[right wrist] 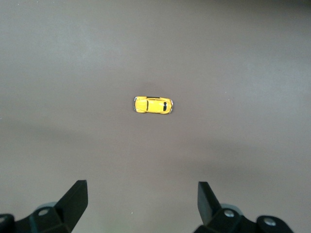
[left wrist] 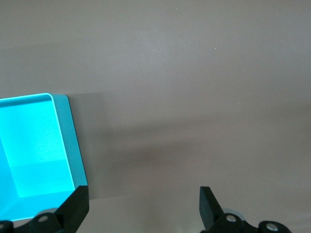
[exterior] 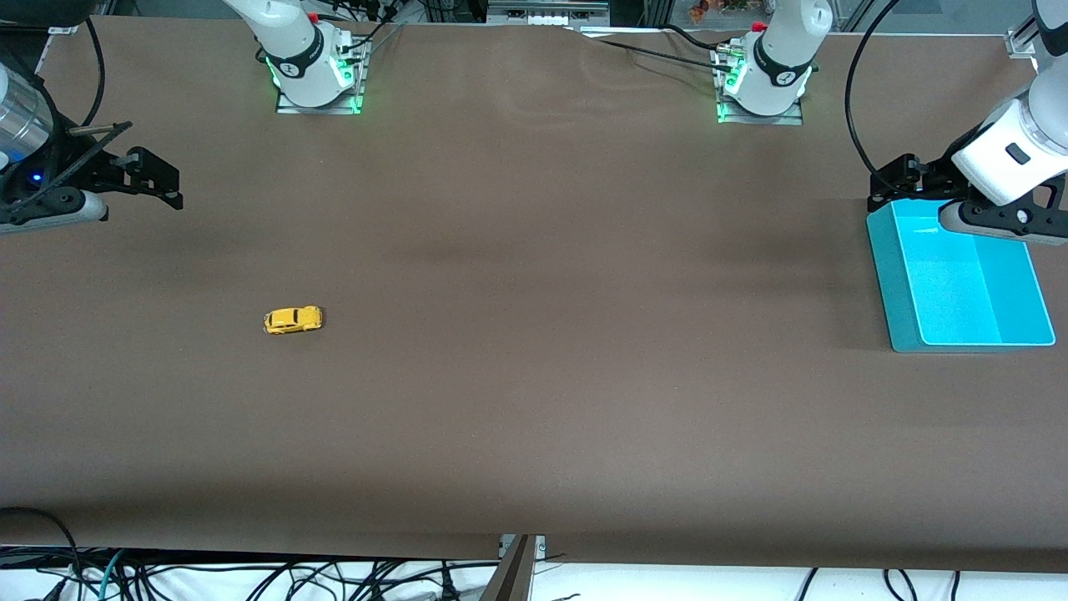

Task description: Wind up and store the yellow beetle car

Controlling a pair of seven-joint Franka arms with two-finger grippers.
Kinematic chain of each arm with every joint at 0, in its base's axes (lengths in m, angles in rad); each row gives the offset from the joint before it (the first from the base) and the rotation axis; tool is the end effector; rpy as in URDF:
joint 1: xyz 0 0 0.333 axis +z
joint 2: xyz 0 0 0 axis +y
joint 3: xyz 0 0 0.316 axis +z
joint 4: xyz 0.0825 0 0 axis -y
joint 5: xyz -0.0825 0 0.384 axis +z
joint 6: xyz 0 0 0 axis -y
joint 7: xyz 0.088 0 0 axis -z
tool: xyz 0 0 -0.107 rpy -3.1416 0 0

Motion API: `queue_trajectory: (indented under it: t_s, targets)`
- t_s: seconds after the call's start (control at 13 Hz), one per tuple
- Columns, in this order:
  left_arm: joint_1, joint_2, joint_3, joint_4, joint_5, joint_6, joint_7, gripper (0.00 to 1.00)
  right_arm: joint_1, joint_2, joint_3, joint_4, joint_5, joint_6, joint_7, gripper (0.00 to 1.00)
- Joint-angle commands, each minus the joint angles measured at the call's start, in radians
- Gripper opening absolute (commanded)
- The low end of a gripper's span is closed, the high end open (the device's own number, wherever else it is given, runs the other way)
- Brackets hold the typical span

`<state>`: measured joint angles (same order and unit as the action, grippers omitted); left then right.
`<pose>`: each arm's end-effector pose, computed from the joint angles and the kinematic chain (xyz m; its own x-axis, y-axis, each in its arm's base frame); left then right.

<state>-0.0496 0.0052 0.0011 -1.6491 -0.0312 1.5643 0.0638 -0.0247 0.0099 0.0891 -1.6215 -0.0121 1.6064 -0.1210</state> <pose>0.5509 -0.0301 0.5843 0.9898 -0.1120 -0.0877 -0.1092 -0.9933 0.0368 0.5581 0.0345 0.5981 0.9824 0.1848 -0.0261 0.1850 -0.9827 0.0081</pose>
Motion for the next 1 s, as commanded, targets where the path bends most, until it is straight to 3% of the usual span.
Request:
queue_trajectory:
  t_s: [0.0,0.92]
  targets:
    - [0.008,0.019,-0.003,0.031,0.025,-0.024,-0.002,1.00,-0.001,-0.008,-0.002,0.014,-0.009,-0.026,0.014,1.00]
    - [0.008,0.019,-0.003,0.031,0.027,-0.026,-0.004,1.00,-0.004,-0.016,-0.022,0.008,-0.002,-0.039,0.014,1.00]
